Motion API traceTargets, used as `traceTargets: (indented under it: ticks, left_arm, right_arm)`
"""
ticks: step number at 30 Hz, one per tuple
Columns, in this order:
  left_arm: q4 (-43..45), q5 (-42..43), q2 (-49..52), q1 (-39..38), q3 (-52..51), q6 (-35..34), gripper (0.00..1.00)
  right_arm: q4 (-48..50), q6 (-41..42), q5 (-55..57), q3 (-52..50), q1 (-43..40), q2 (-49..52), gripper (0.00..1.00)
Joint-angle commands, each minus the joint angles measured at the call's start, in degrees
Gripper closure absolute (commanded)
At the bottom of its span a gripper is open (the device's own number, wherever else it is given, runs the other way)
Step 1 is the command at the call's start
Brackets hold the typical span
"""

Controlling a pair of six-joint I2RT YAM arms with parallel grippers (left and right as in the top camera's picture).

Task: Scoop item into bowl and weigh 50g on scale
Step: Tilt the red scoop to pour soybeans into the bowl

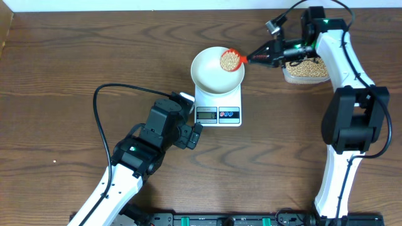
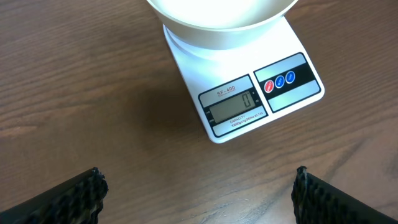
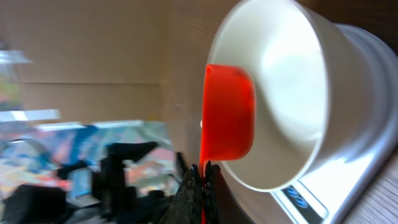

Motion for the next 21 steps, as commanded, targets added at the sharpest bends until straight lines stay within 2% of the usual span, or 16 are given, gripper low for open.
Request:
traceTargets:
  ticks: [1, 16, 21]
  left_arm:
    - [-0.17, -0.31, 0.22, 0.24, 0.63, 0.33, 0.03]
    - [-0.17, -0.28, 0.22, 0.24, 0.61, 0.33, 0.03]
    - [-0.17, -0.31, 0.22, 0.24, 0.61, 0.33, 0.03]
  right_arm:
    - [-0.02, -0.76, 10.23, 1.25, 2.34, -4.61, 0.99]
    - [5.57, -1.07, 36.3, 1.25, 14.23, -6.95, 0.99]
    - [7.85, 1.51, 45.88, 1.25, 17.75, -6.95, 0.99]
